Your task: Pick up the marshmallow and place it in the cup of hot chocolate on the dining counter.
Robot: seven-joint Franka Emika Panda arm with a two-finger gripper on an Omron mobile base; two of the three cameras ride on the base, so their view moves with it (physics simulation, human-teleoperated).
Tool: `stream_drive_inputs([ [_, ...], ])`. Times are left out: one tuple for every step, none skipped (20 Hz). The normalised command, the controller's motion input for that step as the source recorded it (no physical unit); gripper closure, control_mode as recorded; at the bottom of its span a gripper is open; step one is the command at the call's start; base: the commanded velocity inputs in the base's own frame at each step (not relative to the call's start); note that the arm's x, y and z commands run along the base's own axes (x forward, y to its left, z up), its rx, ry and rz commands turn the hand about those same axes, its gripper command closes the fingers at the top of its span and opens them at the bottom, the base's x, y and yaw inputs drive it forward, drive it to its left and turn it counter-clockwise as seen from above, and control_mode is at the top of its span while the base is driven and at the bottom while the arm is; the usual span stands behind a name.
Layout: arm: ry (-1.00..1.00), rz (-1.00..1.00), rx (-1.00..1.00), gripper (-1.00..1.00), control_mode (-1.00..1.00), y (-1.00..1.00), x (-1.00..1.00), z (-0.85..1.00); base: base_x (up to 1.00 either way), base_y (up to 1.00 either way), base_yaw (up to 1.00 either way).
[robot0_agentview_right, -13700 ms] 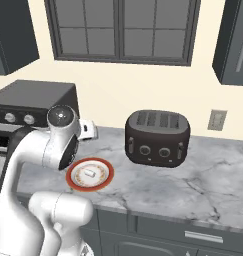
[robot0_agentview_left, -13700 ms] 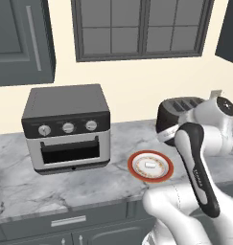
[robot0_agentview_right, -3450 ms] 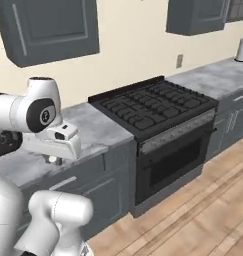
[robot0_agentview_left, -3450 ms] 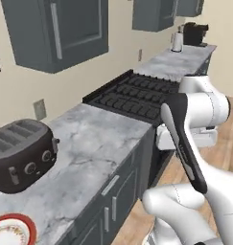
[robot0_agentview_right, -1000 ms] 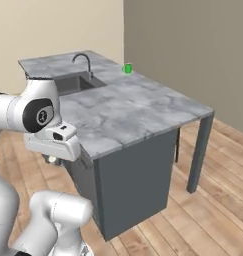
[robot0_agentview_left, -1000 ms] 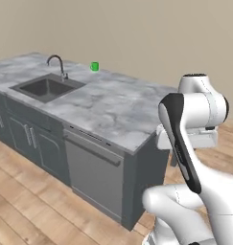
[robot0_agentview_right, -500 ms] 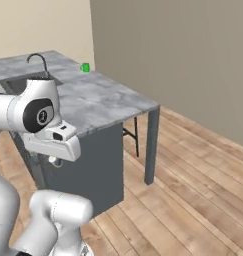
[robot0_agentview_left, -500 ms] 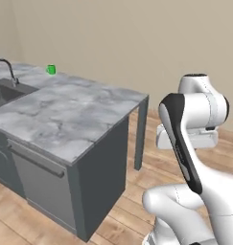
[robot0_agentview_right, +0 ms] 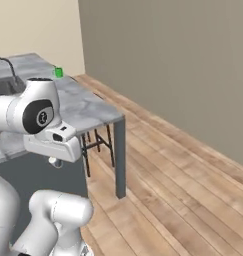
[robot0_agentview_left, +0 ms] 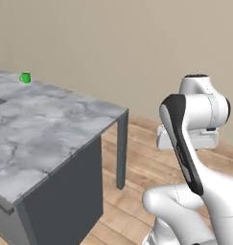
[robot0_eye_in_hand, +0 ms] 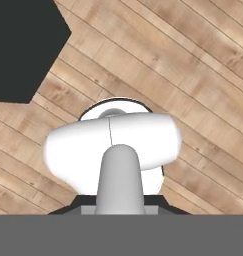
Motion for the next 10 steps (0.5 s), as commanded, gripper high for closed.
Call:
stream_drive_inputs([
  [0.00,0.00,0.00,1.00,1.00,0.00,0.00,0.00,0.58,-1.00,0.17],
  [0.00,0.00,0.00,1.00,1.00,0.00,0.00,0.00,0.56,-1.00,0.17],
  [0.00,0.00,0.00,1.00,1.00,0.00,0.00,0.00,0.54,-1.00,0.19],
  [0.00,0.00,0.00,1.00,1.00,0.00,0.00,0.00,0.56,-1.00,0.22],
  [0.00,0.00,0.00,1.00,1.00,0.00,0.00,0.00,0.57,-1.00,0.22],
  [0.00,0.00,0.00,1.00,1.00,0.00,0.00,0.00,0.56,-1.00,0.23],
  [0.00,0.00,0.00,1.00,1.00,0.00,0.00,0.00,0.57,-1.00,0.23],
  [0.00,0.00,0.00,1.00,1.00,0.00,0.00,0.00,0.56,-1.00,0.25],
  [0.00,0.00,0.00,1.00,1.00,0.00,0.00,0.00,0.57,-1.00,0.25],
  [0.00,0.00,0.00,1.00,1.00,0.00,0.00,0.00,0.56,-1.00,0.26],
])
